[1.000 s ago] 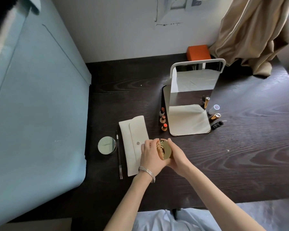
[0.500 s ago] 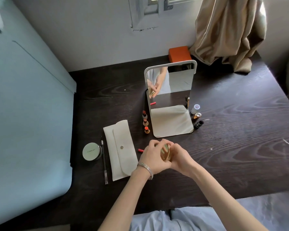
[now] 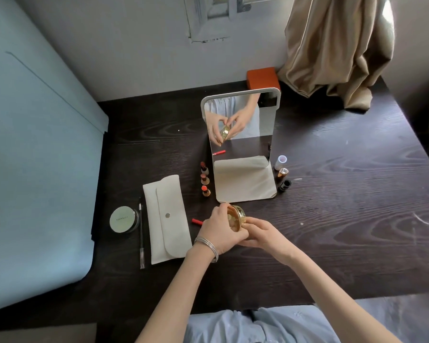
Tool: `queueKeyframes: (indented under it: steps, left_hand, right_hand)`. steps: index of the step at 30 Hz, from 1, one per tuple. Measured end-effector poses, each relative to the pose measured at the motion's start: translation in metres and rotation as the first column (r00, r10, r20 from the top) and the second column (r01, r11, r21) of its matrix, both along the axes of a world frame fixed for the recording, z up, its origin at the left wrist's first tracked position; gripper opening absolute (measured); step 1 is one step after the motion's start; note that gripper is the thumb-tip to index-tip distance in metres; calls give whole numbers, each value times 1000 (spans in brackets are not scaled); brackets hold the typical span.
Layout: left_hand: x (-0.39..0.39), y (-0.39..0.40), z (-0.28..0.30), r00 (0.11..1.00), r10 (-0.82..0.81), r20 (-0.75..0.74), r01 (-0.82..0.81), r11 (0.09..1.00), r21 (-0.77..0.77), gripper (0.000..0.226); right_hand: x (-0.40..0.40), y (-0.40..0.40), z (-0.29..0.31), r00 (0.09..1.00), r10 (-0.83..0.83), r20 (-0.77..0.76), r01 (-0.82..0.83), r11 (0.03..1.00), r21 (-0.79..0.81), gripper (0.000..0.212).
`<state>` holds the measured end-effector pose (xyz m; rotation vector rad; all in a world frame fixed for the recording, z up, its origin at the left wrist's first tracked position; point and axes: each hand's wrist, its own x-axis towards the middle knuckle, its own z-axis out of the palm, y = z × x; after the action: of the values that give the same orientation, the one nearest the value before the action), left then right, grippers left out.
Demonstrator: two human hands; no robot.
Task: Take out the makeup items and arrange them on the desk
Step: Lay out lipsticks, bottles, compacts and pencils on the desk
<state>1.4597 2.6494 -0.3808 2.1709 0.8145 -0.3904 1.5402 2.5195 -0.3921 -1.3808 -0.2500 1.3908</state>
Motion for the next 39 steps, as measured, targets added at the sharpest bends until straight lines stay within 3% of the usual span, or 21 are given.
queueKeyframes:
  steps: [4,7,14,18,22,25,39]
  left_hand:
    - [1,-2,-1,999,22,47,-19,997,-69,67]
    - [1,-1,-1,993,30,112,-3,971,-238,60]
    - [1,12,1,993,2,117,54,878,-476,77]
    - [5,8,0,991,38,126,18,910,-413,78]
    - [6,8,-2,989,122,85,-73,896,-437,74]
    - [4,8,-5,991,118,63,-80,900,-429,83]
    - [-7,13,-7,977,211,-22,-177,752,-635,69]
  right_hand:
    - [10,-9,3,999,-2,-35,3,1000,27,26]
    - [15,-13,5,997,-25,-68,28,999,38,28]
    - [26,-9,8,1000,-2,-14,2,1000,-11,25]
    - [24,-7,8,999,44,-15,-43,998,55,26]
    - [23,-9,5,987,-47,-155,67,990,127,45]
    - [22,-10,4,970,-76,-233,110,985,136,45]
    - [22,-8,3,972,-149,-180,157,987,29,43]
